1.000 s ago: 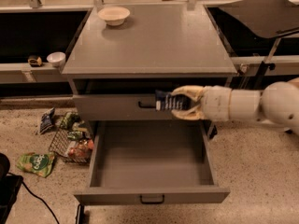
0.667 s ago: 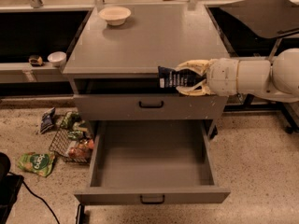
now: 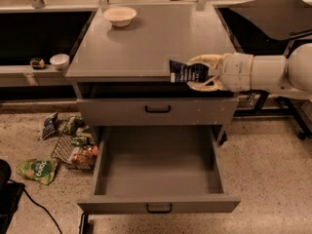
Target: Pick rxbar blueberry from middle drawer and place on counter
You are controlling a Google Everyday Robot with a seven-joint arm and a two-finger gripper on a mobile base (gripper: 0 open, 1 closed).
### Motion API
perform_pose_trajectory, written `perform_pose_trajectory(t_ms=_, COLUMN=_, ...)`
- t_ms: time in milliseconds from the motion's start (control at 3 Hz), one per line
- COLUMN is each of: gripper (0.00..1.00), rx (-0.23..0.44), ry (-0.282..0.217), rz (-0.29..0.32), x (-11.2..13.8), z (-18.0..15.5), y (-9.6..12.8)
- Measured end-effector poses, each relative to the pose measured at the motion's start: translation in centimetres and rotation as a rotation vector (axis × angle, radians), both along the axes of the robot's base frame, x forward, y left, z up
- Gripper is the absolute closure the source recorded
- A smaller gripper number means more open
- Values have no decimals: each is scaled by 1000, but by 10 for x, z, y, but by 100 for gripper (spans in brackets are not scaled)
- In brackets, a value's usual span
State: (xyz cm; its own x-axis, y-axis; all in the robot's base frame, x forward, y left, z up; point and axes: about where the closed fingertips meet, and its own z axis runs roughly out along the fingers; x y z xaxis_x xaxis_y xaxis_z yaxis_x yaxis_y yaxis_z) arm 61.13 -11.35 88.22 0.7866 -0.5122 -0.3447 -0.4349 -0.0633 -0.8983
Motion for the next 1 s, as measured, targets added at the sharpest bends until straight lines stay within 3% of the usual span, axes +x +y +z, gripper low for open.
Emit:
perform_pose_trajectory(t_ms=667, gripper=100, rx=40, ry=34, rz=-109, x=69, z=14, y=-41)
perform_pose_trajectory(t_ms=1000, gripper=100, rx=44, ry=27, rz=-118, x=73, z=19, y=-44)
